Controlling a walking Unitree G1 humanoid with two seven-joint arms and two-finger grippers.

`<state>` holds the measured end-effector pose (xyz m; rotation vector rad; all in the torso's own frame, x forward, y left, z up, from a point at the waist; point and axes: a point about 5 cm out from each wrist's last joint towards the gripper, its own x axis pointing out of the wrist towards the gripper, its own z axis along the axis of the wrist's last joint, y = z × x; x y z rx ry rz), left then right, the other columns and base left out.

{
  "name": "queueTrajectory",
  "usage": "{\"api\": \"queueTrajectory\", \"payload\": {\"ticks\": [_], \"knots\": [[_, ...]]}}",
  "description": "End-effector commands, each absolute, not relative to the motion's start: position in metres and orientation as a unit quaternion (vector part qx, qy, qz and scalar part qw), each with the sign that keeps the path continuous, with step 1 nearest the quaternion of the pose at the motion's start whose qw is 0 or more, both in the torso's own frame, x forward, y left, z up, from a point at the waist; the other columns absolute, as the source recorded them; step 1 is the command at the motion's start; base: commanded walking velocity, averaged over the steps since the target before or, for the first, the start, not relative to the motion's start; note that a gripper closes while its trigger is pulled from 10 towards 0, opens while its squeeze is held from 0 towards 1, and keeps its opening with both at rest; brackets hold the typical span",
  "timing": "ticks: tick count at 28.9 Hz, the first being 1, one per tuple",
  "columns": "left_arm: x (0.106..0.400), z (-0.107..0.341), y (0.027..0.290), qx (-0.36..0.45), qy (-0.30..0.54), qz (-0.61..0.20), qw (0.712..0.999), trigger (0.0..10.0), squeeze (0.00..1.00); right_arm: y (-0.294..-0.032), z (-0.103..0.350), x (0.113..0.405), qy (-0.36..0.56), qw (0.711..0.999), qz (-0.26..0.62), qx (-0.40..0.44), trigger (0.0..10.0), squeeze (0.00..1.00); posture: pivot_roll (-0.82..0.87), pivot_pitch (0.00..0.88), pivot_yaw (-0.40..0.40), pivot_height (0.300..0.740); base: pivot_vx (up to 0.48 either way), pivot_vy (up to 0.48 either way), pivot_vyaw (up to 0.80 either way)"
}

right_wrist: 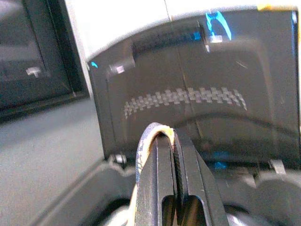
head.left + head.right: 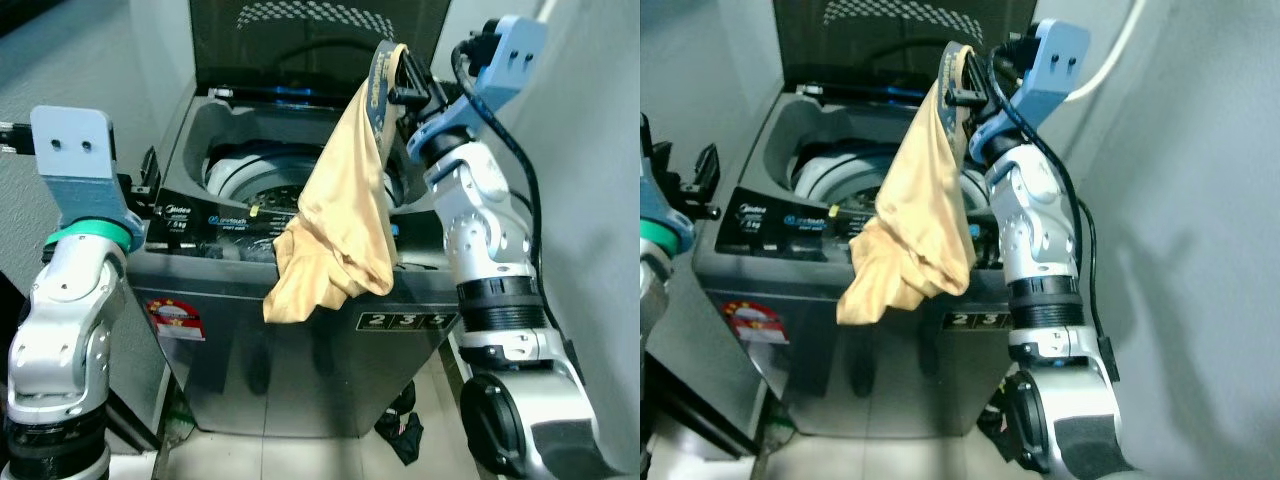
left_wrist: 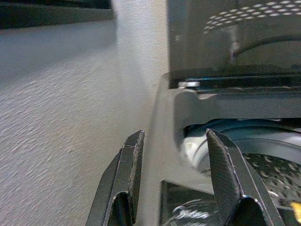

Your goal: Clothes washing

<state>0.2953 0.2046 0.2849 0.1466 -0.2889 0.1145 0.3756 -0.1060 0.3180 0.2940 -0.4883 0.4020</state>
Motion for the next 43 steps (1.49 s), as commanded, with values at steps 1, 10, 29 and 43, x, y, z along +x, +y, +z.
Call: {"api": "queueTrajectory", "payload": {"ticks": [1,10,29,43], "knots": [[0.297,0.286,0.203,0.079,-0.146,0.052,0.985,10.0,0.0,-0.102,0.311,0.373,-0.227,0.942,0.21,0.132,10.0,0.0,0.13,0.019,0.066,0.74,0.0,0.0,0.0],[0.299,0.289,0.204,0.087,-0.149,0.043,0.984,10.0,0.0,-0.074,0.321,0.373,-0.22,0.931,0.277,0.092,10.0,0.0,0.13,0.027,0.041,0.74,0.0,0.0,0.0],[0.288,0.283,0.208,0.084,-0.154,0.071,0.982,10.0,0.0,-0.059,0.495,0.367,-0.365,0.893,0.238,0.109,10.0,0.0,0.15,0.035,-0.052,0.74,0.0,0.0,0.0],[0.291,0.272,0.18,0.111,-0.096,-0.071,0.987,10.0,0.0,-0.061,0.346,0.418,-0.16,0.95,0.198,-0.182,10.0,0.0,0.15,0.05,0.017,0.74,0.0,0.0,0.0]]}}
